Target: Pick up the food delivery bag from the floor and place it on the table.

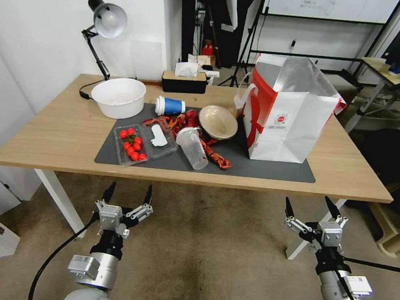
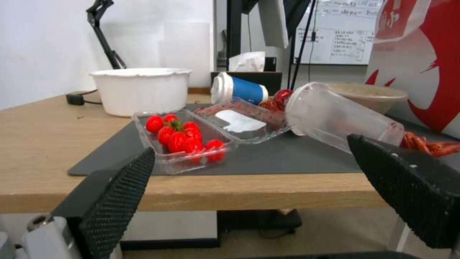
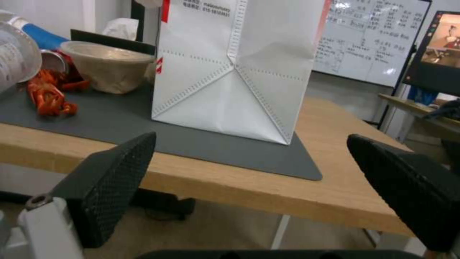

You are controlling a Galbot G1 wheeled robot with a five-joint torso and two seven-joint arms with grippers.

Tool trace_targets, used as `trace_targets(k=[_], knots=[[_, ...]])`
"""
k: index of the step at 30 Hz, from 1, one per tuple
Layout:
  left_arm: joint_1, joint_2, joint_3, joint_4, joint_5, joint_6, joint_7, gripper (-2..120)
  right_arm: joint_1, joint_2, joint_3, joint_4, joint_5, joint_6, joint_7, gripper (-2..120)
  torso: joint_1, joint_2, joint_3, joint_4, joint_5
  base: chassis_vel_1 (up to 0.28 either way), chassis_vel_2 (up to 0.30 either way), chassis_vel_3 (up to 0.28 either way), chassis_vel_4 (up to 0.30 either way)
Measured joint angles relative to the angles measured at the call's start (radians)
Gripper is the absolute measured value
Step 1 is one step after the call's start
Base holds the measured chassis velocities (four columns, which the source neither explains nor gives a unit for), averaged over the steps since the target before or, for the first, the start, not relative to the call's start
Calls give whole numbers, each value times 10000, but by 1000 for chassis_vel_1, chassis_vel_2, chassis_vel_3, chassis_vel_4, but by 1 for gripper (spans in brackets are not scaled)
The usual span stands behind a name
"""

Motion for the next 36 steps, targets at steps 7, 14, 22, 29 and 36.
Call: trace_targets(k=[7, 14, 22, 29, 36], knots=[[9, 0, 12, 0, 16, -25, 16, 100, 81, 74, -64, -57, 179, 142, -104, 100, 0, 0, 0, 0, 1, 0, 0, 0, 0], [5, 0, 2, 5, 23, -43, 20, 100, 111, 88, -65, -41, 192, 147, -147, 100, 1, -1, 0, 0, 1, 0, 0, 0, 0], [-4, 0, -19, 6, 24, -67, 18, 100, 148, 99, -69, -14, 198, 135, -181, 100, 0, 0, 0, 0, 1, 0, 0, 0, 0], [-12, 0, -21, 21, 24, -84, 19, 100, 147, 99, -51, 1, 208, 131, -186, 100, 0, -1, 0, 0, 0, 0, 0, 0, 0], [-10, 0, -30, 20, 21, -89, 19, 100, 159, 99, -48, 20, 215, 126, -186, 100, 1, -1, 0, 0, 1, 0, 0, 0, 0]])
